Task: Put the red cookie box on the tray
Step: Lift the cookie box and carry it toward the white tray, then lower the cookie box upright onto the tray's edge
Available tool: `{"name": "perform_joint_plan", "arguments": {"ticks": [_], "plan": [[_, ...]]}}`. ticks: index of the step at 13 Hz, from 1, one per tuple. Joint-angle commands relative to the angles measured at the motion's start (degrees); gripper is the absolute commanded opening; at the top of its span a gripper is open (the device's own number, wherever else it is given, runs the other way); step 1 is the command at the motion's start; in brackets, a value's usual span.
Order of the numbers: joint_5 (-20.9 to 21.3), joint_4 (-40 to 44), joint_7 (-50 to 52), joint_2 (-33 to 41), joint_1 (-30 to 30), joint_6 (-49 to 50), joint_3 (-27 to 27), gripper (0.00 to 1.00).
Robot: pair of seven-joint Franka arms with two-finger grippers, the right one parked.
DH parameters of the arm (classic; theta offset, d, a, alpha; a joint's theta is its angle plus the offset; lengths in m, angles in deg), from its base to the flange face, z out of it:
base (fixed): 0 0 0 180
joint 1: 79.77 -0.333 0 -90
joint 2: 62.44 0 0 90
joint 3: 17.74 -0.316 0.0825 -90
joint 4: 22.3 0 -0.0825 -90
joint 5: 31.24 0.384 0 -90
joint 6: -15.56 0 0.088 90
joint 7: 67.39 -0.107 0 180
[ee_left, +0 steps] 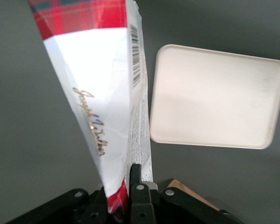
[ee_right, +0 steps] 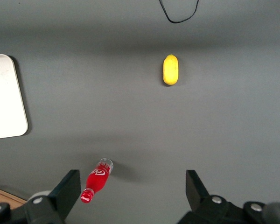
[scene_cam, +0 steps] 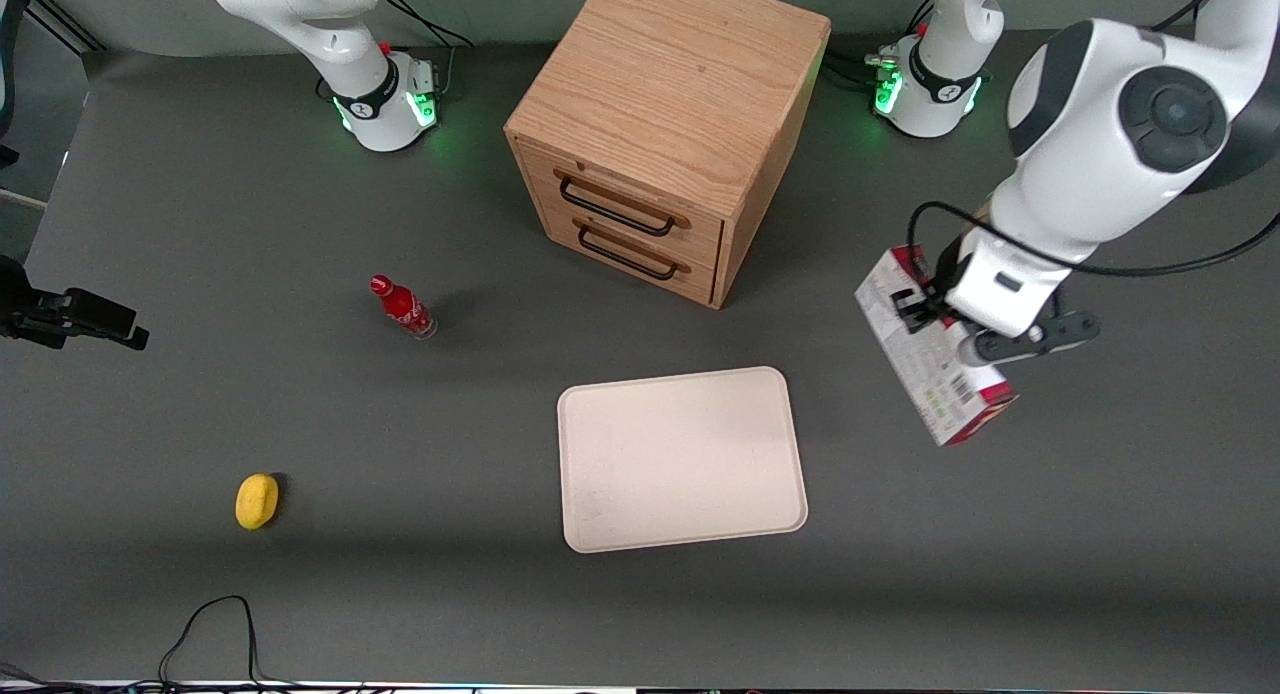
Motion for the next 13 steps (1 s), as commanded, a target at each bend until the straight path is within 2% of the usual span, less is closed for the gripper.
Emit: {"name": "perform_joint_plan", "arguments": {"ticks": [1, 3, 5, 7, 10, 12, 13], "plan": [[1.42, 16.81, -0.15, -15.25, 5.02, 3.37, -0.76, 0.00], [3.44, 22.45, 0.73, -23.08, 7.93, 2.24, -1.11, 0.00], [5.19, 24.06, 5.36, -29.16, 10.21, -1.09, -1.12, 0.00], [9.06, 23.27, 9.68, -32.77, 11.71, -2.78, -1.12, 0.00], [13.81, 22.22, 10.40, -34.89, 12.51, -2.87, -1.12, 0.01], [14.96, 20.73, 10.49, -35.33, 12.86, -5.23, -1.12, 0.22], [15.14, 19.85, 10.58, -35.42, 13.12, -7.16, -1.12, 0.43]]}}
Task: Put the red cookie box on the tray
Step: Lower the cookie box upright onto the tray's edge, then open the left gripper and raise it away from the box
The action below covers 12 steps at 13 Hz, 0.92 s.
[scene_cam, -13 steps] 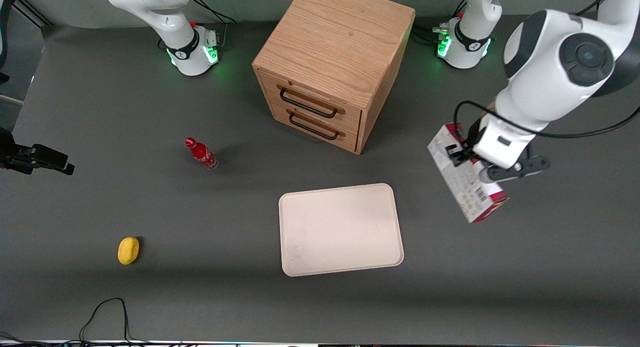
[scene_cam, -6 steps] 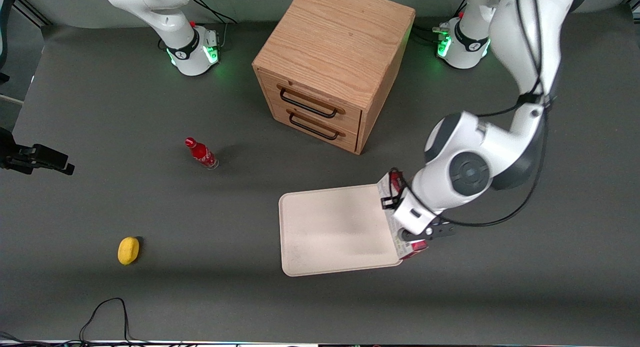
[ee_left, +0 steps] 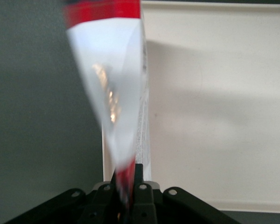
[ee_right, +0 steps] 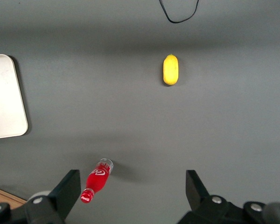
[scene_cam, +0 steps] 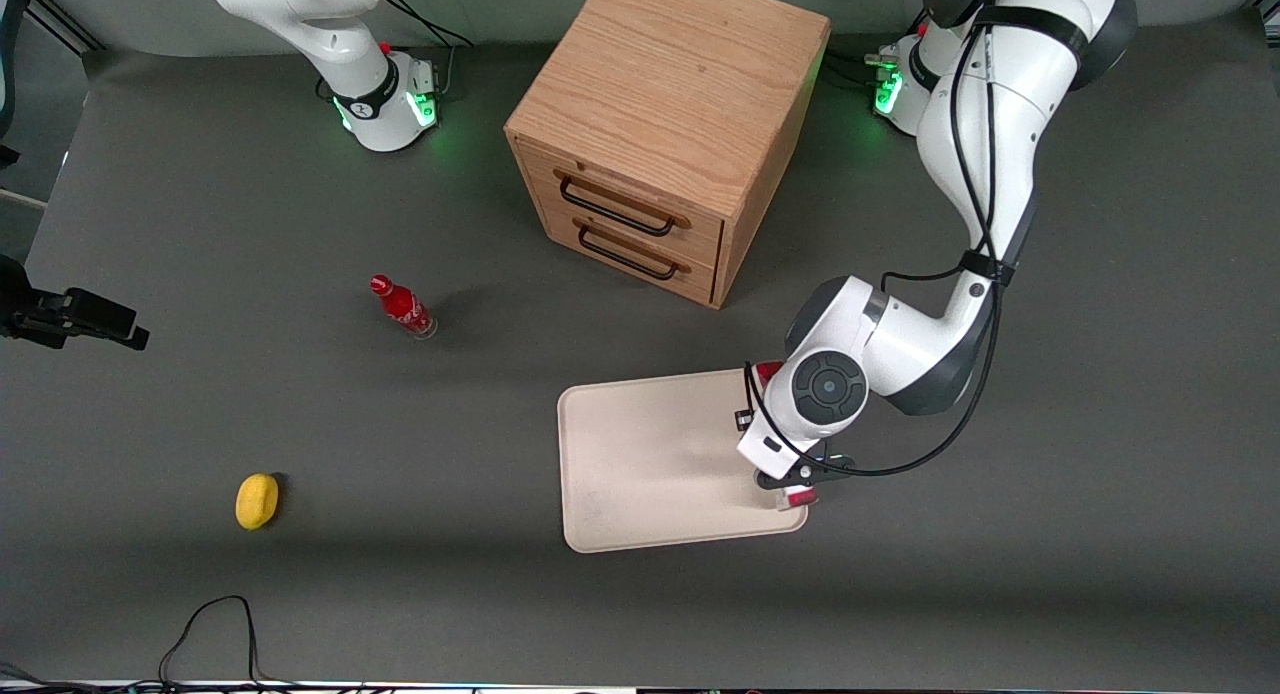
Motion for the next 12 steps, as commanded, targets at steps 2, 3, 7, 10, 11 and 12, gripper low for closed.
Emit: {"name": "perform_joint_plan", "arguments": {"ticks": [2, 3, 7, 10, 11, 12], "plan": [[3.76, -1.11, 1.42, 0.62, 1.53, -3.89, -0.74, 1.00], [3.60, -1.11, 1.07, 1.76, 1.27, -3.81, -0.74, 1.00], [2.81, -2.95, -1.98, 12.11, -2.06, 4.86, -2.93, 1.00], [-0.33, -11.10, -16.80, 23.97, -6.02, 6.39, -8.10, 1.00], [-3.14, -13.57, -20.08, 27.84, -7.07, 6.65, -9.95, 1.00], [-4.82, -17.25, -22.46, 32.31, -8.73, 6.74, -10.84, 1.00]]}}
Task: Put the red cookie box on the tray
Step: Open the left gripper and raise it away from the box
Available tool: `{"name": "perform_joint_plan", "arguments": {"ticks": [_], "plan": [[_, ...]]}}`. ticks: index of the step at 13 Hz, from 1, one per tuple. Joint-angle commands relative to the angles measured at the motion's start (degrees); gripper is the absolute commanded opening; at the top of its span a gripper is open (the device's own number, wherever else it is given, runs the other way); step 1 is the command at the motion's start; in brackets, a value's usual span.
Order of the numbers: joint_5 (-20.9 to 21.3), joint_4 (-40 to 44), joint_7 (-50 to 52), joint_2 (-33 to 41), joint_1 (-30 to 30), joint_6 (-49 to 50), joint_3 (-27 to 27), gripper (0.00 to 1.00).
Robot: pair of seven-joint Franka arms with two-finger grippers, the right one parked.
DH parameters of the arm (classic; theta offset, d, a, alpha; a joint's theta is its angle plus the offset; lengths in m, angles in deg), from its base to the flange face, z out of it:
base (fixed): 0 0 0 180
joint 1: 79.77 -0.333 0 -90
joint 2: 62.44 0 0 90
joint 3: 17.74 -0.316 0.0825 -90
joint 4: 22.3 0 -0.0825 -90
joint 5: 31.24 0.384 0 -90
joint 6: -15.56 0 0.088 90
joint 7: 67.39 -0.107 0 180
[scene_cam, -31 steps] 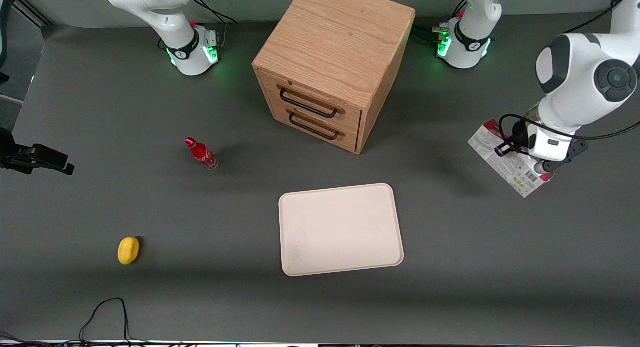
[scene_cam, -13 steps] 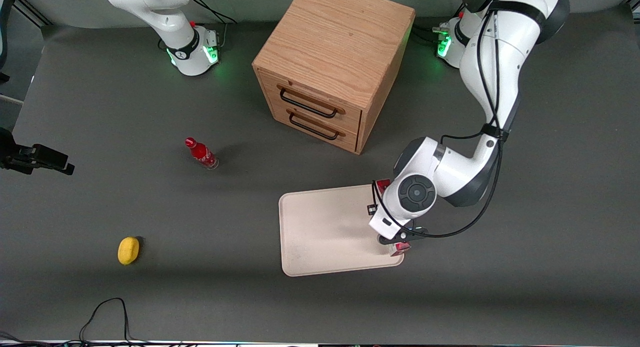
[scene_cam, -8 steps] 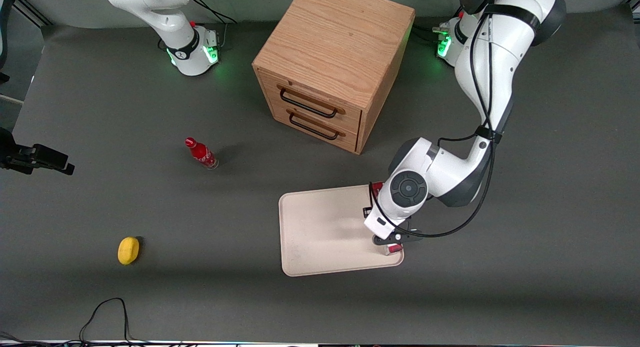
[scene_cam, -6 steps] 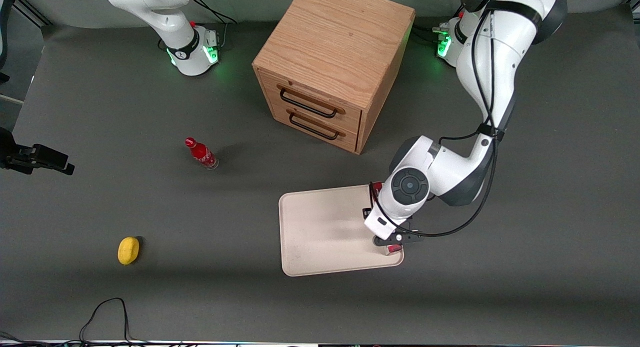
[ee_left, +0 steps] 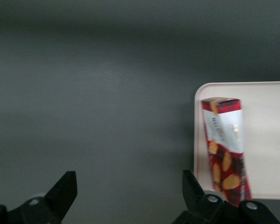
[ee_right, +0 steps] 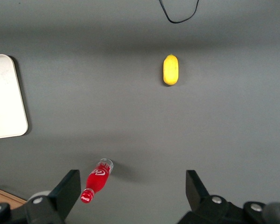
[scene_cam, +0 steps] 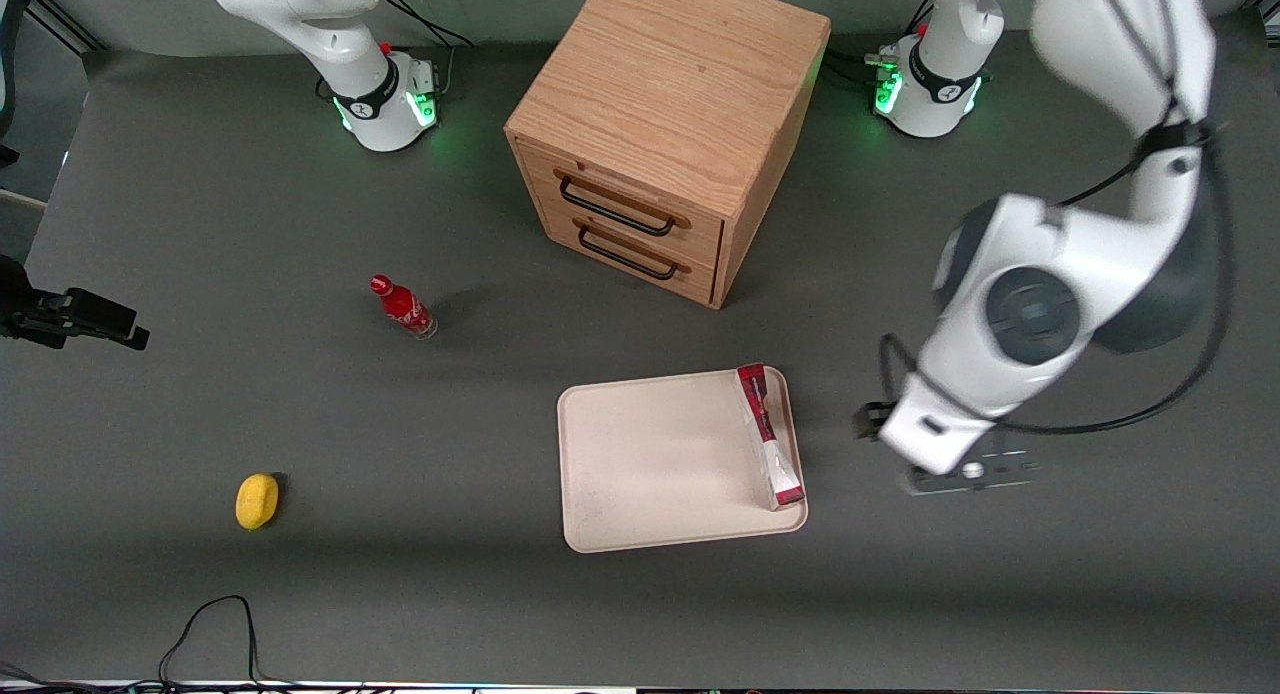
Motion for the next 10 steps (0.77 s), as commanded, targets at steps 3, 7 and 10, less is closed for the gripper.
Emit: {"name": "perform_joint_plan", "arguments": {"ticks": [3, 7, 10], "plan": [[-3.64, -21.97, -13.89, 23.27, -7.21, 0.94, -2.24, 1.00], [-7.58, -26.31, -19.53, 32.61, -10.47, 7.87, -2.24, 1.00], [-7.95, -26.14, -22.45, 34.73, -11.62, 10.43, -2.24, 1.00]]}}
